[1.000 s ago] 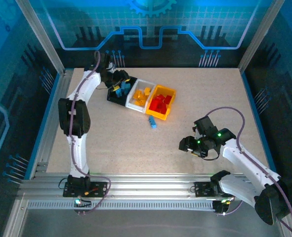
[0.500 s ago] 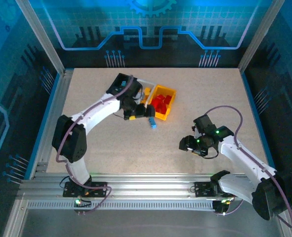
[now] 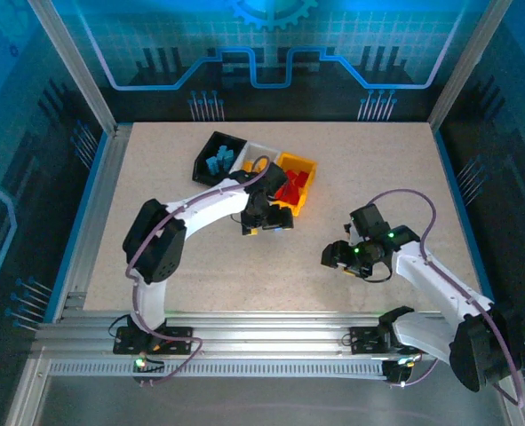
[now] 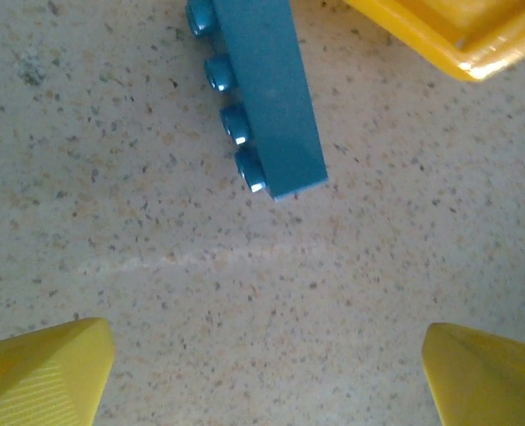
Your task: Sort the legos into containers by color
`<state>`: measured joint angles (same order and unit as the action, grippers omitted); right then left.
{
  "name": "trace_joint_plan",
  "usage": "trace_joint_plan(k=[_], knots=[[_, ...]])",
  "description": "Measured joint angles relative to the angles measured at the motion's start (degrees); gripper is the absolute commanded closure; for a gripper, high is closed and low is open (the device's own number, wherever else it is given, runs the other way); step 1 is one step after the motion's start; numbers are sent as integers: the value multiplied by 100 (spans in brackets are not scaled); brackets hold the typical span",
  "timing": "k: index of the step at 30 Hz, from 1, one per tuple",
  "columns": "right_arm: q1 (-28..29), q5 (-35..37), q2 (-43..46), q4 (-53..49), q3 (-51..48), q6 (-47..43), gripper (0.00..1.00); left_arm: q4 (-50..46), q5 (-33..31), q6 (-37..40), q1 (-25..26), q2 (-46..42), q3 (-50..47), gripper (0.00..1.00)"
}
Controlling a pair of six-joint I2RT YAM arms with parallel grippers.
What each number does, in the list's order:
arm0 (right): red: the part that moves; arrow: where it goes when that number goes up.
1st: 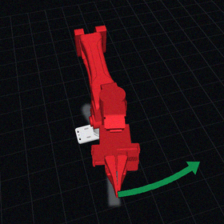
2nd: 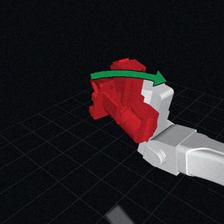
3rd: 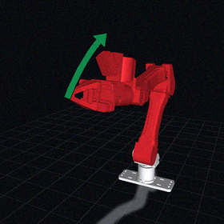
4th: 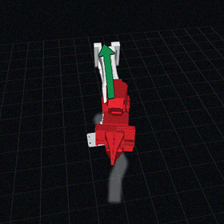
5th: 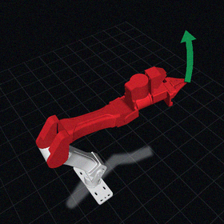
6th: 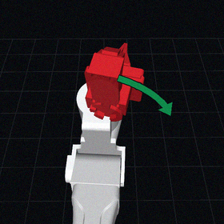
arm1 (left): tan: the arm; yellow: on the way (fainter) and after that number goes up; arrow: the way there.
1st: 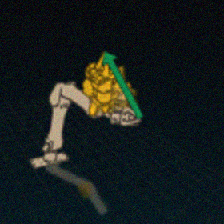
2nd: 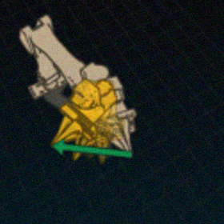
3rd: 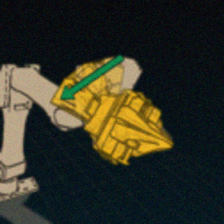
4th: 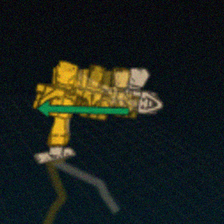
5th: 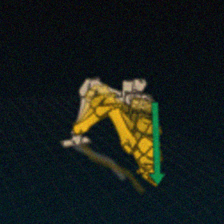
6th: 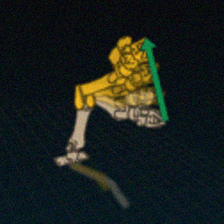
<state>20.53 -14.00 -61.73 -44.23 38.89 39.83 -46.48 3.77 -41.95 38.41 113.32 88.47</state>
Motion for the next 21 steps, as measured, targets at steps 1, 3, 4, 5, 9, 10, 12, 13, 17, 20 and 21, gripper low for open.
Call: trace_joint_plan(k=[1, 3, 4, 5, 9, 10, 12, 13, 17, 20, 21], knots=[[0, 0, 26, 22, -39, 2, 35, -4, -17, -55, 0, 96, 70, 16], [0, 0, 105, 39, -101, 20, 35, -55, -72, -155, 0, 286, 260, 19], [0, 0, 155, 50, -131, 26, 35, -81, -103, -170, 0, 367, 356, 21], [0, 0, 214, 59, -162, 31, 35, -96, -122, -175, 0, 459, 466, 23], [0, -15, 367, 127, -304, 66, 35, -280, -229, -166, 0, 780, 883, 25], [0, -22, 374, 144, -339, 68, 35, -308, -254, -166, 0, 839, 935, 27], [-2, -48, 374, 149, -398, 68, 35, -389, -291, -164, 0, 946, 1005, 29], [-2, -59, 374, 146, -409, 68, 35, -426, -304, -166, 0, 981, 1012, 31], [-11, -66, 372, 192, -417, 70, 35, -573, -339, -170, 0, 1130, 1047, 40], [-11, -122, 356, 245, -420, 87, 35, -608, -378, -179, -2, 1244, 1110, 54], [-11, -144, 339, 258, -420, 90, 35, -616, -398, -160, -2, 1281, 1123, 55]])
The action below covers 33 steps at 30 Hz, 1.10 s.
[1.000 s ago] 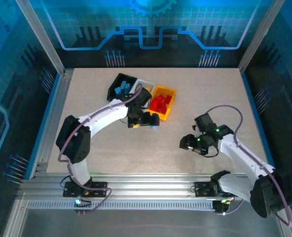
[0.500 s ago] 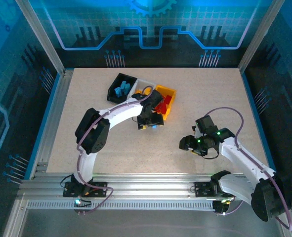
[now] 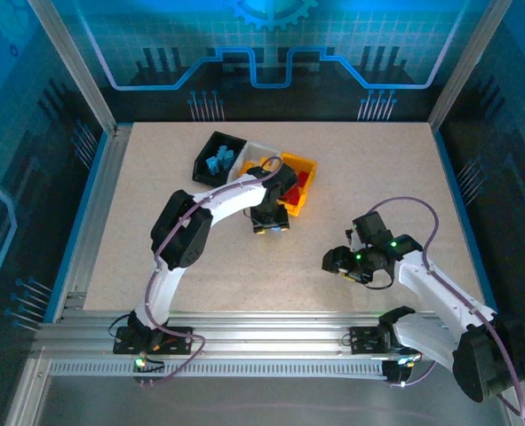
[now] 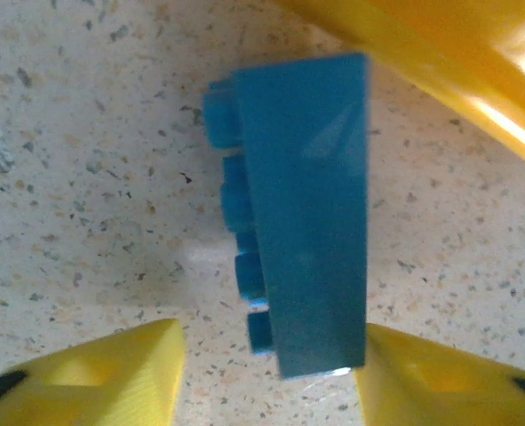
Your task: Sort the legos into containers by color
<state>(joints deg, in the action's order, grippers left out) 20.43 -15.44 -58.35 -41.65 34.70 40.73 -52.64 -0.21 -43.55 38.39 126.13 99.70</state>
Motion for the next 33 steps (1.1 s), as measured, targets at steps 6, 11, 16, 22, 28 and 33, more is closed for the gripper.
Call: trace_joint_plan(k=[6, 11, 16, 22, 28, 33], knots=[[-22, -33, -94, 37, 0, -4, 35, -20, -9, 22, -44, 76, 17, 69], [-24, -81, -199, 42, 0, -7, 35, -17, -22, 50, -109, 76, 15, 76], [-24, -155, -354, 94, 0, -4, 35, 136, -26, 57, -127, -50, -195, 78], [-24, -184, -560, 236, 2, -4, 35, 278, -26, 57, -210, -463, -804, 78], [-24, -262, -833, 365, 28, -4, 35, 372, -48, 74, -295, -1152, -1331, 79], [-20, -306, -1091, 431, 120, -7, 35, 361, -166, 286, -503, -1687, -1366, 79]])
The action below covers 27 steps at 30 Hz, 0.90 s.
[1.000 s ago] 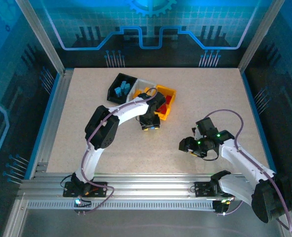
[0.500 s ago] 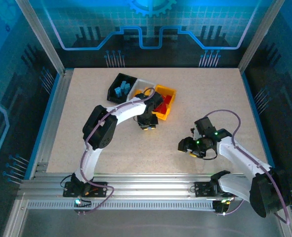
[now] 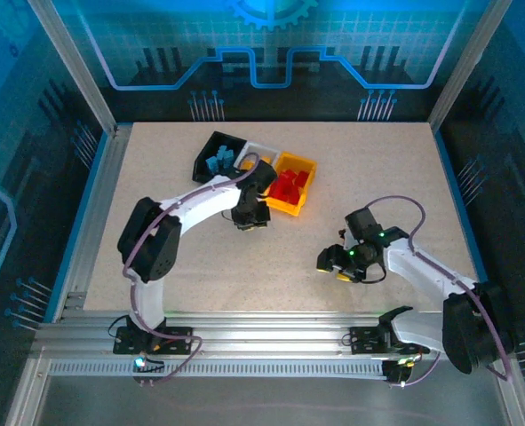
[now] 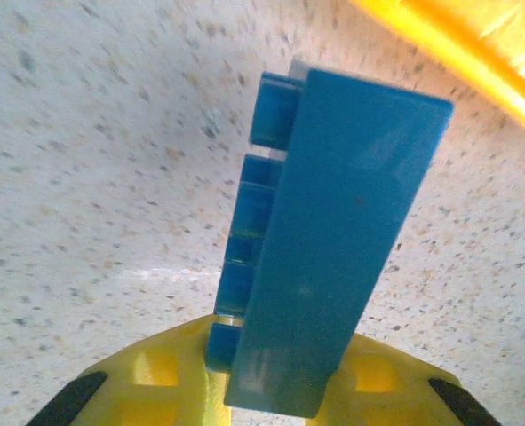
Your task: Sort the legos into containers by color
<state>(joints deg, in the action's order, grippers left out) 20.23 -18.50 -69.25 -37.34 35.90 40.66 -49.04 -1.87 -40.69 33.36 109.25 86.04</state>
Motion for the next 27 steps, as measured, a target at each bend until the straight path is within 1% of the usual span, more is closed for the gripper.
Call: trace_joint_plan(k=[2, 5, 7, 9, 12, 14, 17, 20, 27], knots=[[9, 0, -103, 37, 57, 2, 35, -42, -44, 92, -223, -120, 48, 78], [31, 0, -205, 79, 129, 2, 35, -173, -122, 337, -695, -131, 356, 78], [39, 0, -214, 87, 157, 2, 35, -396, -166, 542, -1038, -26, 855, 78], [39, 2, -214, 83, 190, 2, 36, -566, -245, 796, -1388, 208, 1617, 79], [39, 4, -212, 63, 223, 2, 35, -754, -380, 1137, -1801, 717, 2817, 78], [42, 13, -208, 2, 245, 4, 35, -839, -442, 1292, -1980, 1036, 3370, 78], [68, 68, -116, -120, 249, 26, 35, -1025, -498, 1486, -2138, 1569, 4011, 77], [87, 151, 70, -269, 249, 94, 35, -1158, -501, 1582, -2157, 2028, 4336, 77], [166, 330, 485, -531, 247, 380, 35, -1237, -463, 1665, -2142, 2553, 4395, 77]])
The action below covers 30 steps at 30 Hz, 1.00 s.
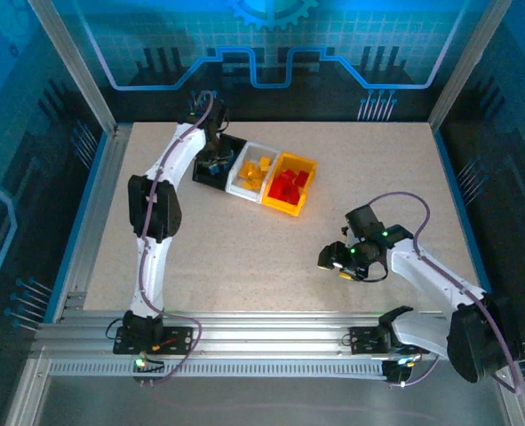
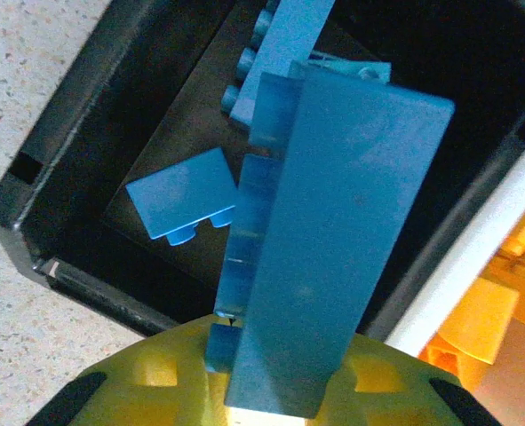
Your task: Sort the legos into containers by color
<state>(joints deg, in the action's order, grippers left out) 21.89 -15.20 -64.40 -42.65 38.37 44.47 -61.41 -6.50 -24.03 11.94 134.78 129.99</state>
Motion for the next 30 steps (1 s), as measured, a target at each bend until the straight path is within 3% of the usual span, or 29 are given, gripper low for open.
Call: trace_joint_plan(k=[24, 30], knots=[[184, 328, 463, -293, -114, 509, 35, 44, 334, 24, -50, 337, 118, 76], [184, 343, 485, -289, -173, 535, 35, 42, 332, 35, -55, 341, 118, 68]])
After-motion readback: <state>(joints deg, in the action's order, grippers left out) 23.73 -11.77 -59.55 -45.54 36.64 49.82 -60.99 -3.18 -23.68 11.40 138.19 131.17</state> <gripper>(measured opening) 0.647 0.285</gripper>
